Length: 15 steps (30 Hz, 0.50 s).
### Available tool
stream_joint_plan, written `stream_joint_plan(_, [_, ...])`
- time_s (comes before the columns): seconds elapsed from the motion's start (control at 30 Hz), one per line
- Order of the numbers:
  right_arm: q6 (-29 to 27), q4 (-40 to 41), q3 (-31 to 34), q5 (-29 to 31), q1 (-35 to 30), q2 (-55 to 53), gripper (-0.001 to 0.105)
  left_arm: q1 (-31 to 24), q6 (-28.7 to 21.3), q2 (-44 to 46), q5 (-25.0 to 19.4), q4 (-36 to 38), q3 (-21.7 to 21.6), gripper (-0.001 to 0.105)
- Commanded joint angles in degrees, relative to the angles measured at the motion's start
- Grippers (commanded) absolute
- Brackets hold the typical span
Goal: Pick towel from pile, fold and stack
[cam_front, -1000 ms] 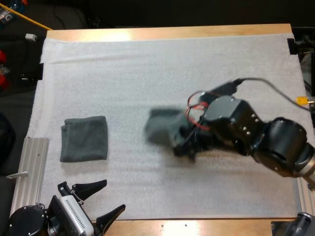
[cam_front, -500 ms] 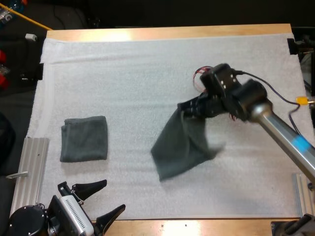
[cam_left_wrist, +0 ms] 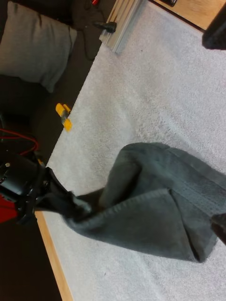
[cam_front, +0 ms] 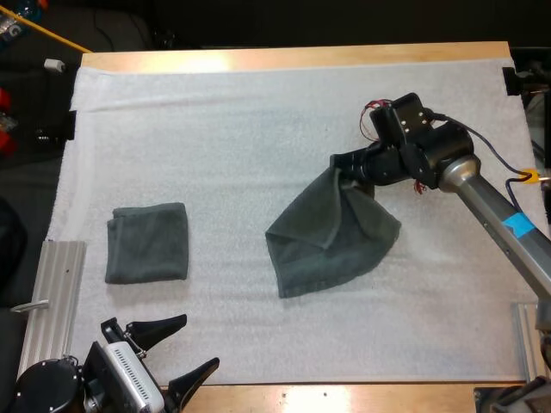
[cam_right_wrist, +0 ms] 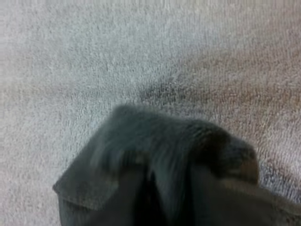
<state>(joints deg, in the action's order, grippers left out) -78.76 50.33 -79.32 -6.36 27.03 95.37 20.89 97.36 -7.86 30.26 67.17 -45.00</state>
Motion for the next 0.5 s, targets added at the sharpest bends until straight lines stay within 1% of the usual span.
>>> stream_joint_plan(0.0, [-0.9, -0.6, -0.7, 0.1, -0.2, -0.9, 0.057, 0.3, 0.5, -0.2, 0.4, 0.2, 0.0, 0.066])
stream_joint_plan(0.03, [-0.9, -0.6, -0.7, 0.1, -0.2, -0.9, 0.071, 0.3, 0.5, -0.2, 0.4, 0.2, 0.0, 0.066])
stream_joint_plan(0.07, [-0.9, -0.6, -0.7, 0.1, -0.2, -0.9, 0.075, 0.3, 0.5, -0.2, 0.4, 0.2, 0.0, 0.066])
stream_joint_plan(0.1, [-1.1, -0.2, -0.7, 0.1, -0.2, -1.1, 0.077, 0.3, 0.5, -0.2, 0.4, 0.2, 0.0, 0.066])
stream_joint_plan(0.17, [-1.1, 0.9, -0.7, 1.3, -0.2, -1.4, 0.074, 0.3, 0.5, -0.2, 0.4, 0.2, 0.0, 0.066])
stream_joint_plan(0.23, [-1.3, 3.2, -0.7, 3.2, -0.2, -2.3, 0.066, 0.3, 0.5, -0.2, 0.4, 0.2, 0.0, 0.066])
stream_joint_plan(0.27, [-1.5, 3.8, -0.7, 3.3, -0.2, -2.6, 0.064, 0.3, 0.5, -0.2, 0.4, 0.2, 0.0, 0.066])
stream_joint_plan(0.33, [-4.1, 6.3, -0.7, 3.8, -0.2, -3.8, 0.058, 0.3, 0.5, -0.2, 0.4, 0.2, 0.0, 0.066])
stream_joint_plan(0.37, [-4.7, 7.2, -0.7, 4.3, -0.2, -4.2, 0.057, 0.3, 0.5, -0.2, 0.4, 0.2, 0.0, 0.066])
stream_joint_plan(0.47, [-7.4, 10.9, -0.7, 9.1, -0.2, -6.4, 0.057, 0.3, 0.5, -0.2, 0.4, 0.2, 0.0, 0.066])
